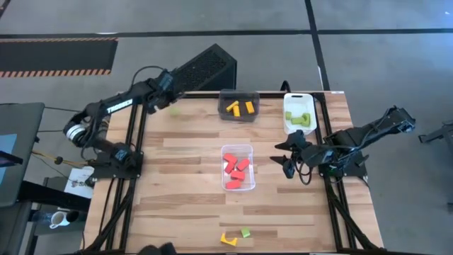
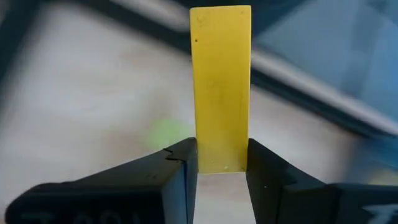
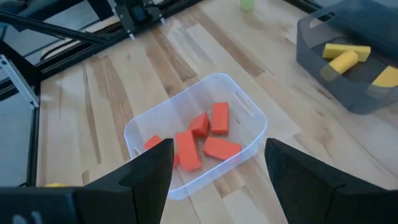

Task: Sort & place blocks by color
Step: Put the yellow block into the black bin, then put the green block into the white bin

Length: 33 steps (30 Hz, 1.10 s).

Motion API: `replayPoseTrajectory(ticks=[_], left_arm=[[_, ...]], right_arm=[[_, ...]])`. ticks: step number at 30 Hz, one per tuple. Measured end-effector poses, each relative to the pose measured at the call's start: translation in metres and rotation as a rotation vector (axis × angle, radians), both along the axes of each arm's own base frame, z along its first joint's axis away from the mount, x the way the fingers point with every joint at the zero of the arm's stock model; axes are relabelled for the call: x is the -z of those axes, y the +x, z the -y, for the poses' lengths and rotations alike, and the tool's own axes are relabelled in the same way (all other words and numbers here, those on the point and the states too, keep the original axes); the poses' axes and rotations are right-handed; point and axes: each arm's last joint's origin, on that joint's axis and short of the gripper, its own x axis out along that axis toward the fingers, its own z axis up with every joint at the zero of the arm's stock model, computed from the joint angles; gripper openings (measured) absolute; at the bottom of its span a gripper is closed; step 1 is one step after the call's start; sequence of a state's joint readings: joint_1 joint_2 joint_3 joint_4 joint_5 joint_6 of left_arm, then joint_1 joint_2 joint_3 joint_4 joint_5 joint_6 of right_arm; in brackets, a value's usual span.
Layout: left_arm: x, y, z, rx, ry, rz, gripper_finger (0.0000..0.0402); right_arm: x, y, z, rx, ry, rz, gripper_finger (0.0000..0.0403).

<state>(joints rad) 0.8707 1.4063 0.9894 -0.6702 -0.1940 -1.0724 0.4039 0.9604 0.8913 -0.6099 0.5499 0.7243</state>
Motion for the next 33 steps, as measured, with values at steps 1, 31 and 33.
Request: replayPoseTrajectory(ticks=[1, 31, 33], left_arm=[[-0.007, 0.007, 0.003, 0.039, 0.047, 0.047, 0.0077], [-0.004, 0.204, -0.019, 0.7, 0.205, 0.265, 0.0147], [-0.015, 0.202, -0.023, 0.725, 0.214, 0.207, 0.017]], right_arm=[[0.0, 0.0, 0.0, -0.005, -0.008, -0.001, 0.0276], [-0.001, -0.001, -0.008, 0.027, 0.117, 0.042, 0.0276], [-0.001, -0.002, -0.009, 0.024, 0.125, 0.043, 0.0276]])
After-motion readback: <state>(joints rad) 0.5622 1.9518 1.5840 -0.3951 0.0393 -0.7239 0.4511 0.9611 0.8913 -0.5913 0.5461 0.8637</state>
